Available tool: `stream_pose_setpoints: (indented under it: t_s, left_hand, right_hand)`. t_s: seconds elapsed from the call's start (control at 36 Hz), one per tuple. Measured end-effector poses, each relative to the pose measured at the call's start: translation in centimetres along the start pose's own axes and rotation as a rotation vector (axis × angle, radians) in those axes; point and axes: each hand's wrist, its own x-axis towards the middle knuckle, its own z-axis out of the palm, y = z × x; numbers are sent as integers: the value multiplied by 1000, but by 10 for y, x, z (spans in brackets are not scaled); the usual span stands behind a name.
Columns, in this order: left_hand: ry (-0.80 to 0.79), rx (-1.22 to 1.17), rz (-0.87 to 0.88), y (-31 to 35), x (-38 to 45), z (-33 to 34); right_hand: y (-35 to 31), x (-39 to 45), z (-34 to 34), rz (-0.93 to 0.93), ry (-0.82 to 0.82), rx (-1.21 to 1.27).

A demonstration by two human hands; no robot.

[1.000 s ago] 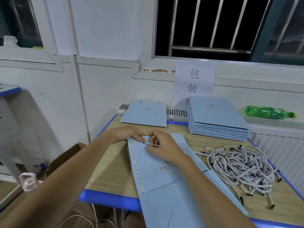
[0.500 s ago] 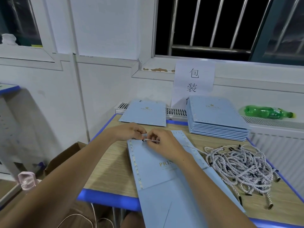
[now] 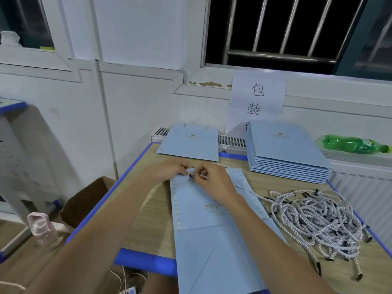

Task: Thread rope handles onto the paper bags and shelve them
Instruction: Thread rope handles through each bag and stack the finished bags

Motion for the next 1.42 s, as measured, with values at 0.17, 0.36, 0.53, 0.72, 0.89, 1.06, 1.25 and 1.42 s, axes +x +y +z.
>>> stream_pose_setpoints:
  t_s: [0.17, 0.36, 0.53, 0.72, 0.89, 1.06, 1.25, 1.42]
  left_hand:
    - [-41, 5, 38, -6, 2, 0]
    - [-35, -23, 16, -9, 6, -1]
    - [-28, 6, 39, -8, 4, -1]
    - [11, 40, 170, -4, 0, -1]
    - [126, 191, 345, -2, -3, 4]
    - [112, 150, 311, -3, -8, -5]
    - [-74, 99, -25, 17, -2, -33]
    - [-295, 416, -160, 39, 6, -42]
  right_hand:
    - [10, 3, 7, 27, 14, 34]
    - [10, 3, 7, 25, 13, 76]
    - [8, 4, 6, 25, 7, 65]
    - [6, 4, -1, -13, -12, 57]
    - [-1, 4, -6, -7, -54, -87]
    - [-6, 0, -8, -52, -27, -26]
    - [-14, -7, -9, -188, 35, -79]
    - [-15, -9, -8, -192, 45, -62]
